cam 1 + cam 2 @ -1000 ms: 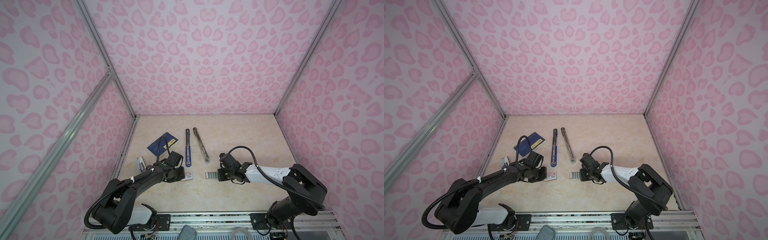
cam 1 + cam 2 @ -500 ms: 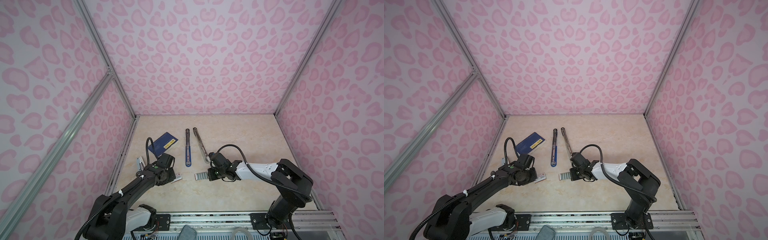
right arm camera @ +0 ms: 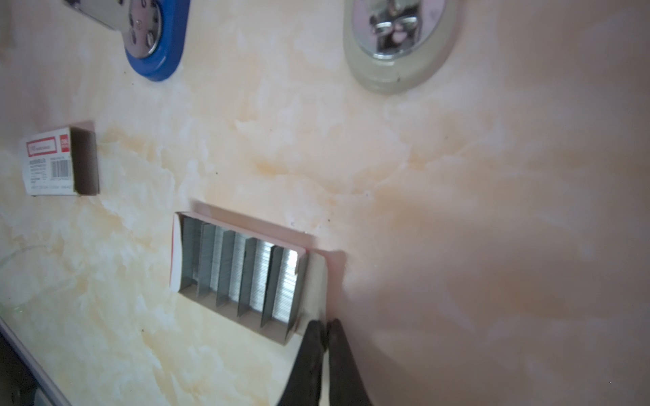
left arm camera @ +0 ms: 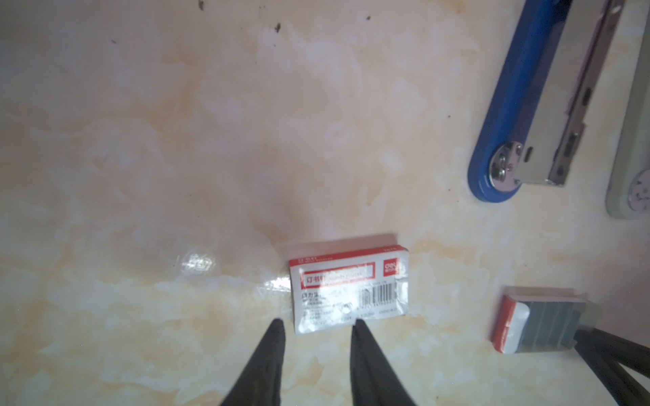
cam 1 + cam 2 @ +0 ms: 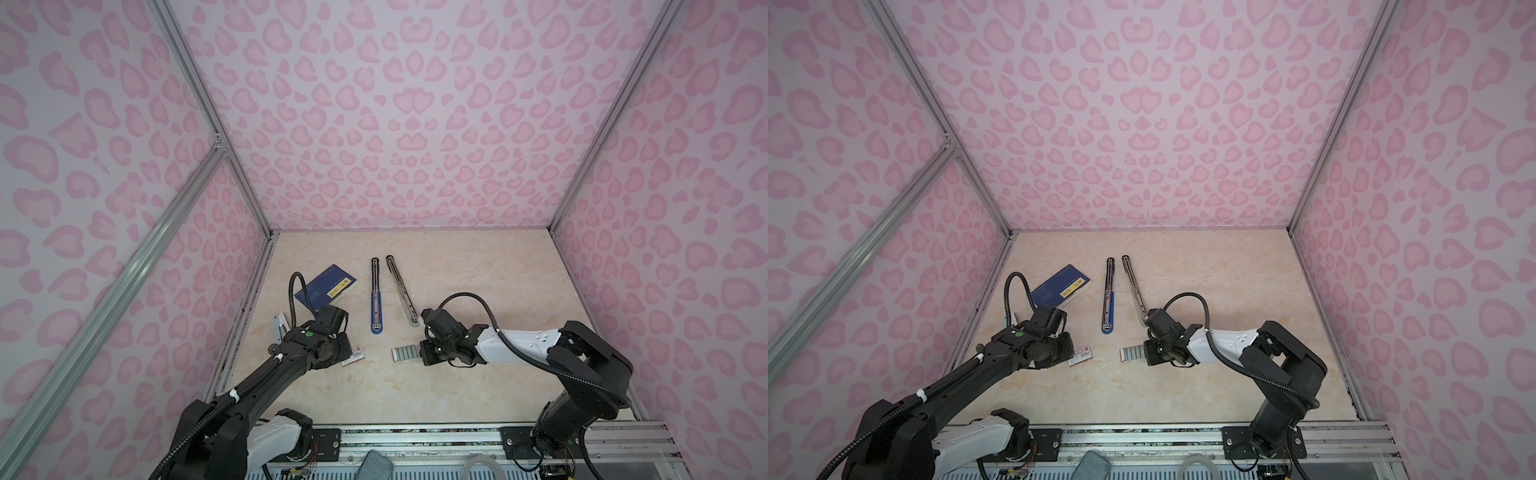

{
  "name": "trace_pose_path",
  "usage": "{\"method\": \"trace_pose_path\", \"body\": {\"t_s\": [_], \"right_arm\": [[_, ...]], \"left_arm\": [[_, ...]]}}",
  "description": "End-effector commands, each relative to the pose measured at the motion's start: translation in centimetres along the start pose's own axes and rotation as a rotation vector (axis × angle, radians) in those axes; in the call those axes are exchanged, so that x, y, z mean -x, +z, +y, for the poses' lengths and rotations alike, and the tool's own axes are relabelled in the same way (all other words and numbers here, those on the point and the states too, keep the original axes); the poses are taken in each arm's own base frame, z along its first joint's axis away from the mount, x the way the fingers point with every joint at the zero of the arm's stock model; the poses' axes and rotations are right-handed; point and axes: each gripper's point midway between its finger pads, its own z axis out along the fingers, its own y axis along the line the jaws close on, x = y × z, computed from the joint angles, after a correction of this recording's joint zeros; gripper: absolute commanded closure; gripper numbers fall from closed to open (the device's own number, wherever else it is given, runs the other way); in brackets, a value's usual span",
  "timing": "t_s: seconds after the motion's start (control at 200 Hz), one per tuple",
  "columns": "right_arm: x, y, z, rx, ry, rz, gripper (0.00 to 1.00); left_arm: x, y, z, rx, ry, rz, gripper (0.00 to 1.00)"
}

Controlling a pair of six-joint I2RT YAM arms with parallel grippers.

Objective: Load the staples into the stapler
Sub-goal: 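Draw the staple strip tray away with the right gripper while the left releases the box, then move the left gripper over the staple tray while the right gripper draws back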

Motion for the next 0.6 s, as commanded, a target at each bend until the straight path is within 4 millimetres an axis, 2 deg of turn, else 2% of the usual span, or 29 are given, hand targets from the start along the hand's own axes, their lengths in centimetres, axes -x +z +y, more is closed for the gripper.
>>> {"method": "trace_pose_path", "body": {"t_s": [0.0,0.08,0.285,0.49,0.595], "right_arm": [[-1.5,0.6,-0.2,-0.002,-0.008,0.058,0.92],[-1.8,0.6,0.3,0.013,-0.011,0.069,0.89],[-2.1,0.0,0.8,0.018,-0.022,0.073,0.73],[-1.8,-0.7,0.5,-0.001,-0.022,0.055,0.74],[-1.0,-1.6,0.3,-0.015,-0.030,0.022,0.72]], "left_arm": [[0.2,-0.3,-1.1,-0.045,0.012,0.002,0.65],[0.0,-0.4,-1.5,-0.062,0.018,0.007,0.65],[0.0,-0.8,-3.0,-0.100,0.044,0.009,0.65],[0.0,-0.9,-4.4,-0.124,0.075,0.017,0.65],[-0.2,-1.0,-5.1,-0.144,0.088,0.024,0.65]]}}
